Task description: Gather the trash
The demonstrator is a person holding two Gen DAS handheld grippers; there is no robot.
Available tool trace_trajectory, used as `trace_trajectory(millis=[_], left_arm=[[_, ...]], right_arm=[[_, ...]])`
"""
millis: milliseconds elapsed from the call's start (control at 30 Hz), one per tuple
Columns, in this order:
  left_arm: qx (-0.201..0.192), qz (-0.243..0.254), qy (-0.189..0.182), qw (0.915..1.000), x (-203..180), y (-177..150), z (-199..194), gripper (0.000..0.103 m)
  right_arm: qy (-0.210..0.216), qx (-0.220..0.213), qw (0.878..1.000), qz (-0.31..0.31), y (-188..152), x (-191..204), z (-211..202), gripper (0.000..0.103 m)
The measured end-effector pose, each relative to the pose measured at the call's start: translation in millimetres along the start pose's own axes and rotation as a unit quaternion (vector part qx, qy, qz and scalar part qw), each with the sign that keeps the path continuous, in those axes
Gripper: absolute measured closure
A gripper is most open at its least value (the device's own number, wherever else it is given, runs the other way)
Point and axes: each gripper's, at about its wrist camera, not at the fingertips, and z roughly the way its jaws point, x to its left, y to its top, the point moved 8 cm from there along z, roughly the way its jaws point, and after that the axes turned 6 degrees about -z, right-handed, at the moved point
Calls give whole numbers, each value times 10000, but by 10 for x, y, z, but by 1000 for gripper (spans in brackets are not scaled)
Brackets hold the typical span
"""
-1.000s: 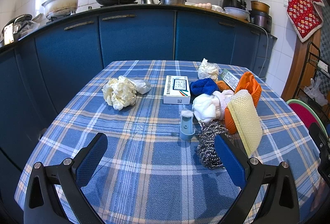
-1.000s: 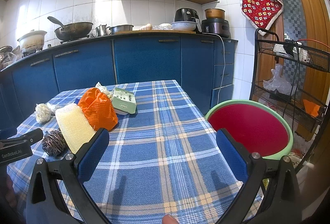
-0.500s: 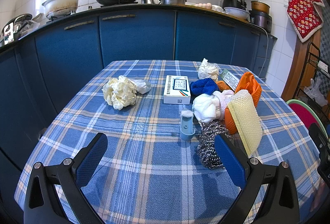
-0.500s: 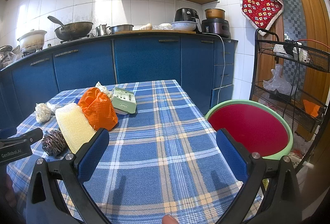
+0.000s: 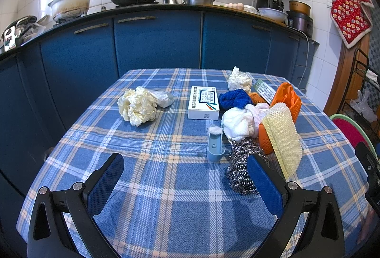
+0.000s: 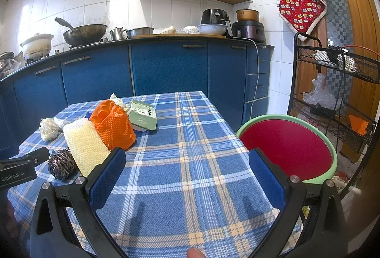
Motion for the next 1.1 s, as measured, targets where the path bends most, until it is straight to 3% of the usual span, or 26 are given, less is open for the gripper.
trace_trajectory(millis=[467, 600, 800, 1100], left_arm=[[14, 4, -26, 10000, -4, 1, 1, 0], [191, -54, -71, 9998, 11, -18, 27, 0], [504, -163, -135, 9985, 101, -17, 38, 0], [533, -70, 35, 9985, 335, 333, -45, 0]], right_arm=[[8, -2, 10000, -3, -4, 3, 3, 1], [69, 15, 10000, 31, 6, 9, 5, 1], [245, 291, 9992, 150, -21, -30, 65, 1], [735, 776, 9938, 310, 143, 38, 154, 1]])
